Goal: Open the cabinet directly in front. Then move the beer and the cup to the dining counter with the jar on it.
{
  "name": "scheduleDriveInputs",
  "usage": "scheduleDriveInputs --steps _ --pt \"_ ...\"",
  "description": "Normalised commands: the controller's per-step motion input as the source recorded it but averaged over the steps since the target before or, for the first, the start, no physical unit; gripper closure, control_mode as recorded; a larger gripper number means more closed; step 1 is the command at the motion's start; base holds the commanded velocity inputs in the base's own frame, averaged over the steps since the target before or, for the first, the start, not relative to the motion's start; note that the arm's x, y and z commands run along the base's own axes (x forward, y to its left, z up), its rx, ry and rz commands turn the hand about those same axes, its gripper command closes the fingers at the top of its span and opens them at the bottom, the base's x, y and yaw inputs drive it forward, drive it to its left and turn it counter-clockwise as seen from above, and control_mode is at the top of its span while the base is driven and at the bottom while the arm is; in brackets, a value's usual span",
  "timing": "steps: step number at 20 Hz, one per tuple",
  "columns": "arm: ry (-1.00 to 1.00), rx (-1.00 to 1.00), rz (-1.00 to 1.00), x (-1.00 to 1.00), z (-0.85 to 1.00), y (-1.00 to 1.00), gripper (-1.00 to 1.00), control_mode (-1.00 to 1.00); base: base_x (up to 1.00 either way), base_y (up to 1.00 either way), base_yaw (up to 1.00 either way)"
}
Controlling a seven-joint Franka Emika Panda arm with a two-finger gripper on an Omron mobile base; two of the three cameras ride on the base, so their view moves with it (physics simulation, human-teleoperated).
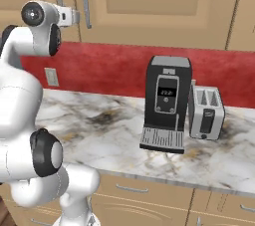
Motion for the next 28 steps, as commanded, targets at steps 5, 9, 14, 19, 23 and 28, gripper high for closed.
scheduleDriveInputs --steps 5,9,14,19,23,28 --pt "0.09 0.21 0.3 0.03 0.0 0.61 1.0 -1.0 0.0 0.0 0.0" --pt "0.02 0.12 0.25 0.07 0.0 0.77 1.0 -1.0 0.0 0.0 0.0" --pt "0.03 0.02 0.15 0.03 0.0 0.99 1.0 -1.0 0.0 0.0 0.0" --pt "0.05 -0.03 0.03 0.0 0.0 1.0 1.0 -1.0 0.0 0.0 0.0" --pt "0.0 -0.1 0.0 0.0 0.0 1.0 1.0 -1.0 0.0 0.0 0.0" --pt "0.0 -0.15 0.0 0.0 0.0 1.0 1.0 -1.0 0.0 0.0 0.0"
